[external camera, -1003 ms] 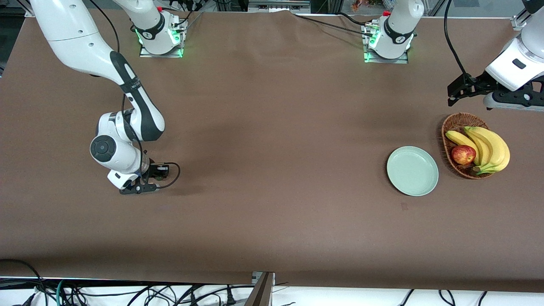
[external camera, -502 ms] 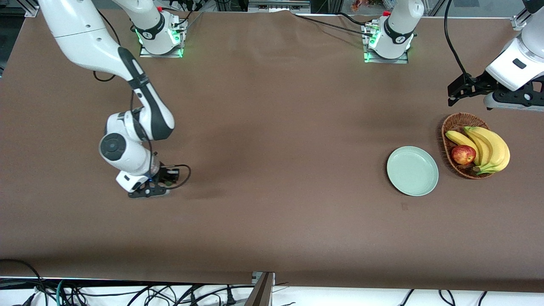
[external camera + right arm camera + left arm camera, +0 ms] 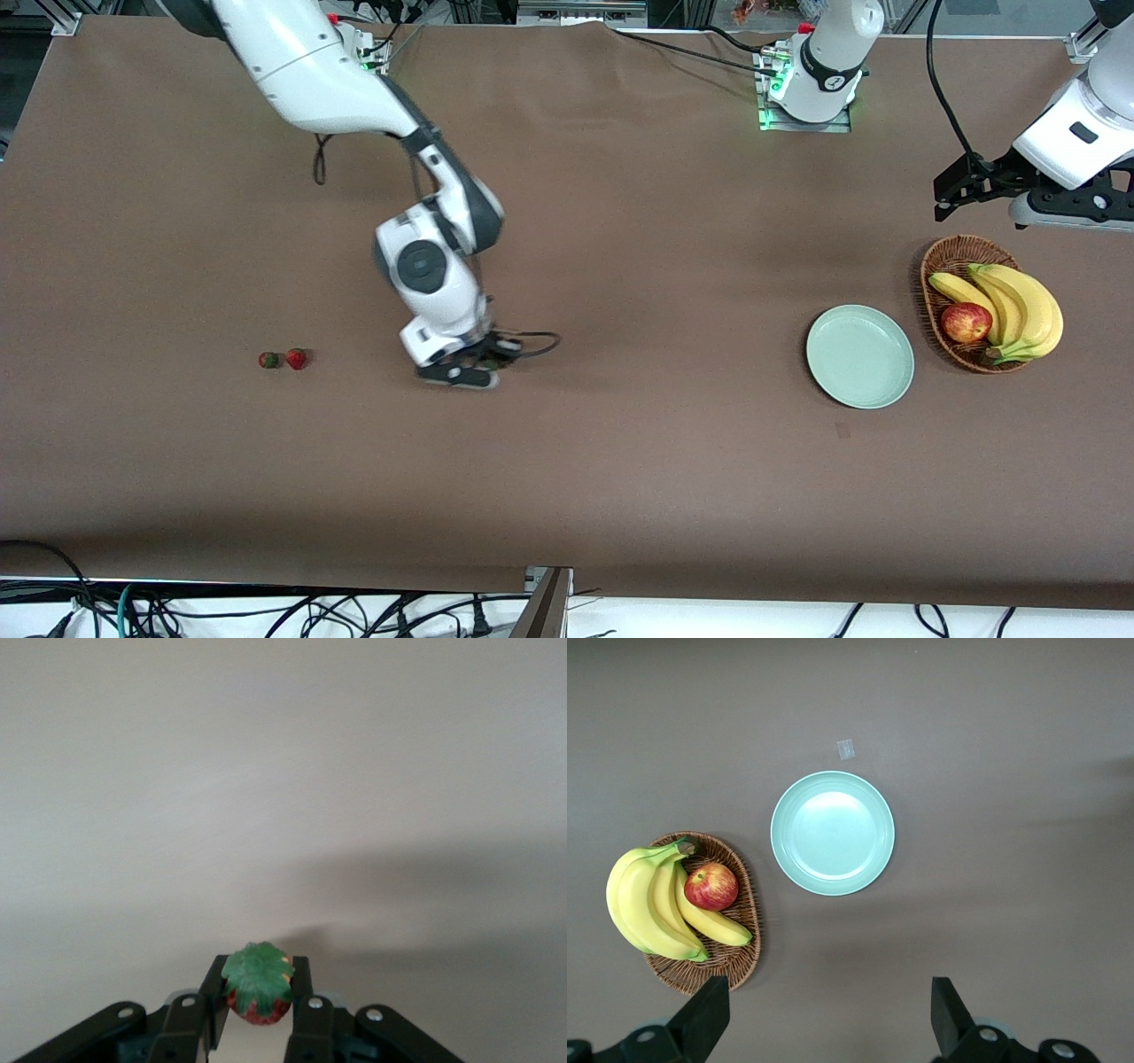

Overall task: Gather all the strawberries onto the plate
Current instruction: 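Carry the strawberry toward the table middle and release it there, then grasp the middle strawberry with the left gripper while the right gripper returns, then drop the strawberry on the plate while the right gripper grasps another, then release the second strawberry on the table middle with the right gripper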

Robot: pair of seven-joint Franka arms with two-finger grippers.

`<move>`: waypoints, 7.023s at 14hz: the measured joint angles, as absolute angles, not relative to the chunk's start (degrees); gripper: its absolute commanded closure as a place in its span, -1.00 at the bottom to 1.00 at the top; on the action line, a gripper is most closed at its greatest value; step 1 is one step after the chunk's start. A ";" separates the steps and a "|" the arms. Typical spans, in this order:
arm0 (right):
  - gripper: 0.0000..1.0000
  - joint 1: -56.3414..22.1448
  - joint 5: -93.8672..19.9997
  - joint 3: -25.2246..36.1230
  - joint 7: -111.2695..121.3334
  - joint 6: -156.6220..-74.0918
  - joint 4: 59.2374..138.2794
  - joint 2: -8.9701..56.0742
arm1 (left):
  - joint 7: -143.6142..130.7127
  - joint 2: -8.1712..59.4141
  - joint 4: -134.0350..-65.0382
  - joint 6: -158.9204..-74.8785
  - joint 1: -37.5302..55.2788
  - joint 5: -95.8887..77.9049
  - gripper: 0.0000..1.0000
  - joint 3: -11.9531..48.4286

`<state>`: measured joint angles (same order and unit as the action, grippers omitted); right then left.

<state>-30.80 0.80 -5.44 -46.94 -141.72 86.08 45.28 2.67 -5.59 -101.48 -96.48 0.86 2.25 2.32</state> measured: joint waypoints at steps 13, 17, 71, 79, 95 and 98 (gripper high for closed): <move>-0.98 -48.26 -0.38 -5.41 -63.30 -156.67 68.06 61.80 | 2.67 -5.59 -101.47 -96.41 0.85 2.25 -1.00 2.38; -1.00 -47.49 -0.38 -4.54 -63.22 -155.27 66.85 61.78 | 2.67 -5.59 -101.47 -96.41 0.90 2.25 -1.00 2.56; 0.89 -6.84 2.02 3.12 -0.09 -111.73 86.84 45.12 | -8.46 32.16 -91.56 -111.10 23.69 2.18 0.83 -0.28; 0.89 -9.98 -5.77 -0.63 -7.97 -112.59 82.75 43.27 | 13.73 31.95 -94.53 -110.16 2.70 9.63 0.82 -1.34; 0.88 -43.97 -13.22 -3.74 -64.08 -153.36 73.73 56.09 | 17.25 33.91 -100.84 -121.30 0.23 9.76 -1.00 -0.39; -0.83 -45.42 -13.22 -3.74 -64.49 -155.78 71.98 58.60 | 17.31 28.69 -100.02 -114.12 0.13 9.66 -1.00 1.60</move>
